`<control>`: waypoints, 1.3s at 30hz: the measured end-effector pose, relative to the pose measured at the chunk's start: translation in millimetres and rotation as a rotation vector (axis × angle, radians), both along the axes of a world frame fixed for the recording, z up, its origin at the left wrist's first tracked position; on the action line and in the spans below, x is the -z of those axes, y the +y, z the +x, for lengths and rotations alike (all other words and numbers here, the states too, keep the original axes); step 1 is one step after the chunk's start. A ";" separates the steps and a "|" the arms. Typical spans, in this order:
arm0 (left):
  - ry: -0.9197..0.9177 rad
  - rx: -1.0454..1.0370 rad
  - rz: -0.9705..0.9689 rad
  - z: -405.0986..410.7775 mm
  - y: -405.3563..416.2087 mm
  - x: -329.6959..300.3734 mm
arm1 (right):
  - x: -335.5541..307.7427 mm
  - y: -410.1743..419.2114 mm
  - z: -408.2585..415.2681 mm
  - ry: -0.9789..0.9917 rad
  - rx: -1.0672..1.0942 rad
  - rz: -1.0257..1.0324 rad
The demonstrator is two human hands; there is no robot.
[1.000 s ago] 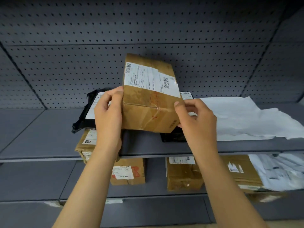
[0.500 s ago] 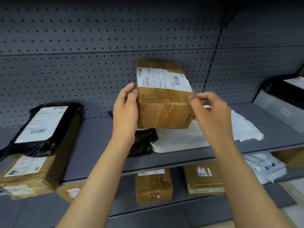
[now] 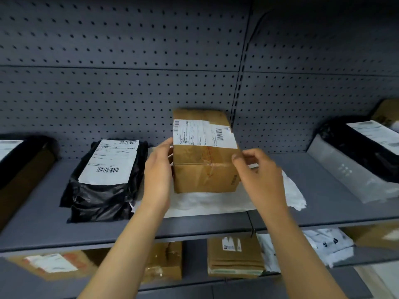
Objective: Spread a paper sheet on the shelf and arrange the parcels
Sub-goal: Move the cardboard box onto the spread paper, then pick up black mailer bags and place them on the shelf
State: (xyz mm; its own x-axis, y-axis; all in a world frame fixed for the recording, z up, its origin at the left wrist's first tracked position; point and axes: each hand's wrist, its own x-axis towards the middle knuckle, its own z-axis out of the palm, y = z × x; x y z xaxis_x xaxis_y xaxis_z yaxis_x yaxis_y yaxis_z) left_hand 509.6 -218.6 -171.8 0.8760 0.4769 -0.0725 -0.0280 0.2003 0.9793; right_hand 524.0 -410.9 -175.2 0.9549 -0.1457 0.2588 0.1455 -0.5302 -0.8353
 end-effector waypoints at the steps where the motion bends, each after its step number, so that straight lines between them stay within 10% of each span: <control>1: 0.024 -0.006 0.008 1.8 -1.2 6.3 | 6.7 -1.1 2.2 0.025 -0.005 -0.002; 16: 0.136 -0.021 0.019 0.1 7.9 44.7 | 34.5 15.3 -2.7 0.100 -0.021 -0.084; 28: -0.133 -0.202 0.270 -45.7 87.6 -41.2 | -22.8 109.5 -10.6 -0.273 -0.191 -0.104; 34: 0.223 -0.172 0.666 -46.2 164.2 -34.2 | -16.3 195.7 -12.4 -0.047 -0.474 -0.117; 39: 0.353 -0.070 0.418 -46.4 199.2 -4.5 | 12.6 228.1 -5.8 0.101 -0.414 -0.158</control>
State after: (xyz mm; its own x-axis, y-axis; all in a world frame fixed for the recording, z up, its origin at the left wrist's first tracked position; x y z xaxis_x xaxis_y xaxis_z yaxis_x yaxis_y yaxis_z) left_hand 463.2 -19.4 -167.3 0.7979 0.5844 -0.1477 0.3170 -0.1984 0.9274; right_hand 518.2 -182.8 -187.8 0.9460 0.2878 0.1495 0.2940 -0.5664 -0.7699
